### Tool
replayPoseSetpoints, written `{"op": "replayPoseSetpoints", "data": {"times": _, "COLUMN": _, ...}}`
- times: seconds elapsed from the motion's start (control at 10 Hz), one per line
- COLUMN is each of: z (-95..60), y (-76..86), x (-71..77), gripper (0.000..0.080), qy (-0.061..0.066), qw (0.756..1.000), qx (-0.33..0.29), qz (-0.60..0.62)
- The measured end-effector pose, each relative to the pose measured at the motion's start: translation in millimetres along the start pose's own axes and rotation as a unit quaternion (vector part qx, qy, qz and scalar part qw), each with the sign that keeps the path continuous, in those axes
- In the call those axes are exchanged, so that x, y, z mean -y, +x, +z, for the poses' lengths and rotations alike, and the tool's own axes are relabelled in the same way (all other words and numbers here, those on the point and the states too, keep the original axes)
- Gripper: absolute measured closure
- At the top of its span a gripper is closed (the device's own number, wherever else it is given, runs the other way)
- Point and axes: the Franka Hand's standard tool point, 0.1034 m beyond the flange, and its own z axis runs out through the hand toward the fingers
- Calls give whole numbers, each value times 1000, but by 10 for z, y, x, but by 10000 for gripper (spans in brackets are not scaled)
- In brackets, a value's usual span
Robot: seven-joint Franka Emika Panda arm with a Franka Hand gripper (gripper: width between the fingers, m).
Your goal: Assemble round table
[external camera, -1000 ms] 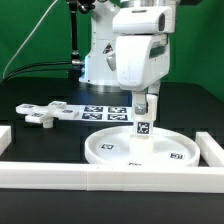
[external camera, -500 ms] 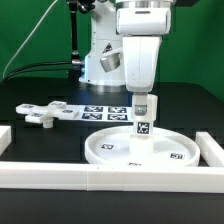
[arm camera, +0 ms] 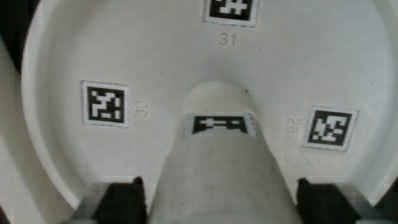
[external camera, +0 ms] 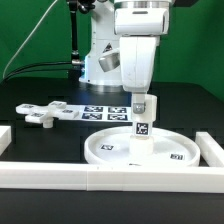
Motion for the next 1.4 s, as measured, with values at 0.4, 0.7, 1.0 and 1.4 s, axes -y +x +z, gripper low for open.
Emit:
{"op": "replayPoseSetpoints", "data": {"times": 0.4, "z": 12, "y": 8, "x": 25, "gripper": 390, "qy": 4, "qw": 975, "qx": -4, "qz": 222}}
{"op": "replayPoseSetpoints", "data": {"times": 0.7, "z": 16, "y": 16, "x": 28, "gripper": 390, "qy": 8, "qw": 939, "qx": -9, "qz": 344}}
{"op": "replayPoseSetpoints", "data": {"times": 1.0, "z": 16, "y": 20, "x": 30, "gripper": 390, "qy": 9, "qw": 904, "qx": -9, "qz": 428}}
{"op": "replayPoseSetpoints", "data": {"times": 1.4, "z": 24, "y": 77, "x": 51, "gripper": 390, "qy": 22, "qw": 787, "qx": -16, "qz": 616}}
